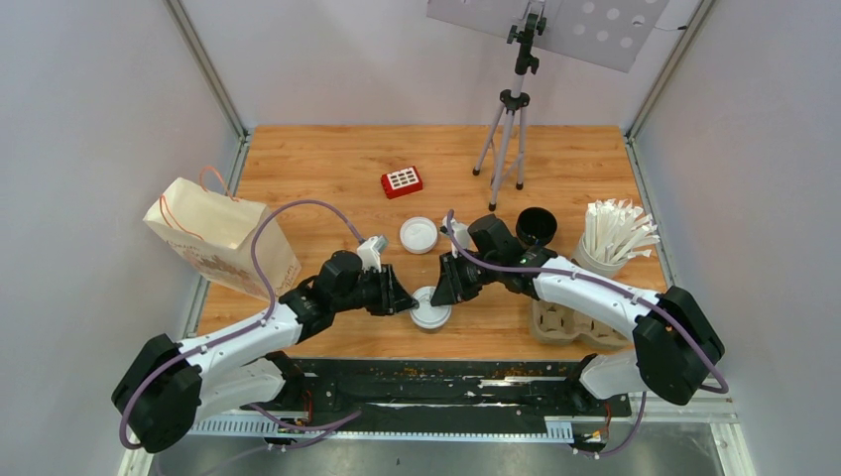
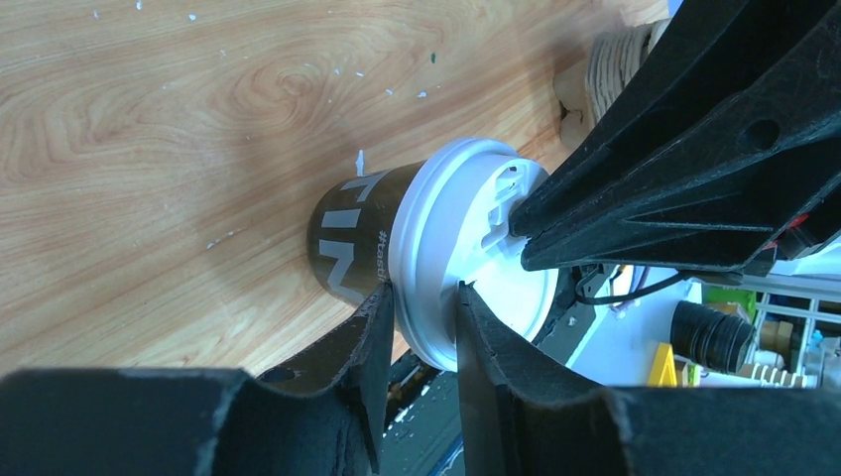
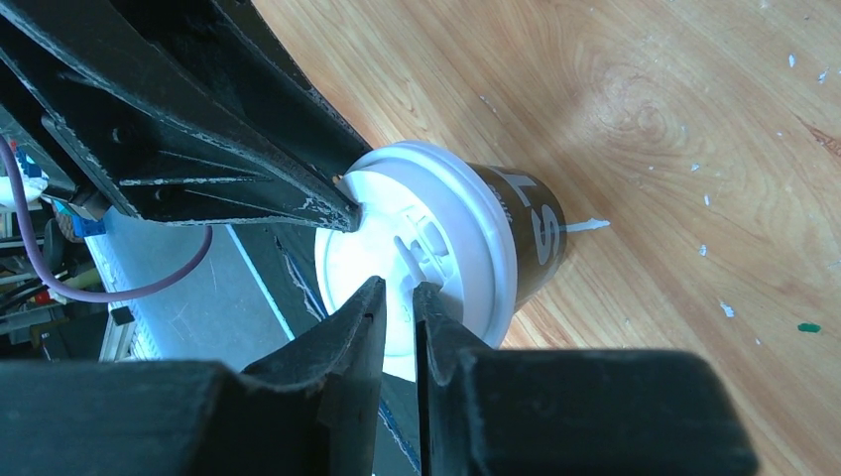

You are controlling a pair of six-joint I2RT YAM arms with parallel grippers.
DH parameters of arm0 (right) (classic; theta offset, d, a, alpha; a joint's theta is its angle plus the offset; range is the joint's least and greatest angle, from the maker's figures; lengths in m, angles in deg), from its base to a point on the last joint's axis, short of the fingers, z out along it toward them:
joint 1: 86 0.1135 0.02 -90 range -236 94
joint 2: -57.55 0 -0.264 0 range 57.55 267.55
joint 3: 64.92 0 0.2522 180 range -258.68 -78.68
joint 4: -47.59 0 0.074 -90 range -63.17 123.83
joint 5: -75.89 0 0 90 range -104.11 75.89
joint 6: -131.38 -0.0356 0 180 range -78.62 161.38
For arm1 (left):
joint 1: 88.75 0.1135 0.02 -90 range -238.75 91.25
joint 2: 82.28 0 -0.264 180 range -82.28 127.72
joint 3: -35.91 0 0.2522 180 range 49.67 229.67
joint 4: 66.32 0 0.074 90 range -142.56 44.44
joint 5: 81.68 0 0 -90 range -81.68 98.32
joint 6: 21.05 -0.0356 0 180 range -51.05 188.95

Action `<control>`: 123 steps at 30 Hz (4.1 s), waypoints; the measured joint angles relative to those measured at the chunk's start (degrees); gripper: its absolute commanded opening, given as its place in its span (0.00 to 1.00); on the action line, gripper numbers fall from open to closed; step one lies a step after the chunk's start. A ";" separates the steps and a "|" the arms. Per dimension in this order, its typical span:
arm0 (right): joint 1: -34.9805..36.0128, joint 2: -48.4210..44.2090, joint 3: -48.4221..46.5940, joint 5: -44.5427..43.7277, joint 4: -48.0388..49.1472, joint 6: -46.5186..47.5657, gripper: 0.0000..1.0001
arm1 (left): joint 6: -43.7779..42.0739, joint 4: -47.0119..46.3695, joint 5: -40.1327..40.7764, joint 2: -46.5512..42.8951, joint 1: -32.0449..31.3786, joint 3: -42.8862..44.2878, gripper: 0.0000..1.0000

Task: Pack the takeout coffee

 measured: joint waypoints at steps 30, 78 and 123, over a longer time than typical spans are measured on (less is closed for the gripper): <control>0.02 9.55 -12.28 8.11 -9.33 8.90 0.29 | 12.90 11.39 8.48 -15.15 -1.73 -4.13 0.56; 8.26 -12.24 8.61 -17.07 1.01 -40.37 0.43 | -19.17 29.05 6.10 9.29 -1.73 22.08 0.41; 2.91 -0.81 -6.82 -21.05 -12.26 -15.15 0.40 | -6.54 29.51 3.85 4.96 -1.73 17.88 0.55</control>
